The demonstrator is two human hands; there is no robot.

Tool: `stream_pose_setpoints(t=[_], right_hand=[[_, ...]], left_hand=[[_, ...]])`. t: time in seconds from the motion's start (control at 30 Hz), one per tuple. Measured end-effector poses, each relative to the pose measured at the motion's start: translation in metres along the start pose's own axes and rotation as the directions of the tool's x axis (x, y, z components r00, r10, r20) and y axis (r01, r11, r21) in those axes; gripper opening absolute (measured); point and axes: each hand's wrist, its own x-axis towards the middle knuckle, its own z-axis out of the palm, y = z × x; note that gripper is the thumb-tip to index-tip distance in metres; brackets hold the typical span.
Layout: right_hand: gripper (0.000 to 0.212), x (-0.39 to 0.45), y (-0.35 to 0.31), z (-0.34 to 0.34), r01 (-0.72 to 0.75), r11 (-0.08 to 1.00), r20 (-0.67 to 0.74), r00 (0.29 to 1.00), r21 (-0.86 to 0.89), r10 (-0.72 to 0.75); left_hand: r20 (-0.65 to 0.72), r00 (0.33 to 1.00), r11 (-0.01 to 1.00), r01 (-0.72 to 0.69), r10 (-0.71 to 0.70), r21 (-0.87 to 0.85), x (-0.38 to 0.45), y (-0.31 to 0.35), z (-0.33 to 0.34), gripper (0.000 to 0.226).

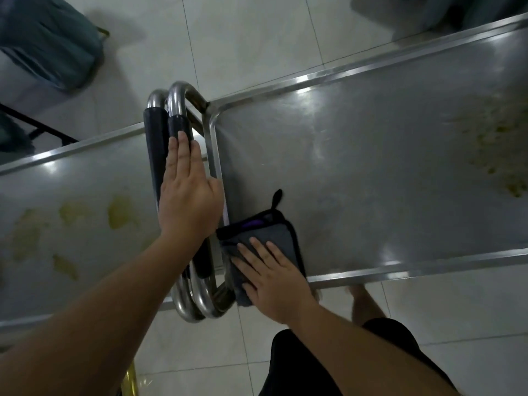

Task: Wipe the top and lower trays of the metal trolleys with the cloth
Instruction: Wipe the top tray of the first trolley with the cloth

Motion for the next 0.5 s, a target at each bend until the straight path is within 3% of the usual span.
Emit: stream_pose_setpoints(t=[0.2,0.5], right_hand=[[0.069,-0.055,0.077,-0.016,-0.101,0.994,-0.044,0.994,-0.027,0.100],[0.069,-0.171,0.240,-0.077,-0.287,0.930,-0.050,0.958,-0.228,0.284]], left_hand=[[0.005,1.000,1.000,-0.012,0.012,0.008,0.001,-0.001,0.000,0.073],[-0.016,1.000,0.999,-0.024,0.025,0.021,0.004,-0.008,0.007,0.073]])
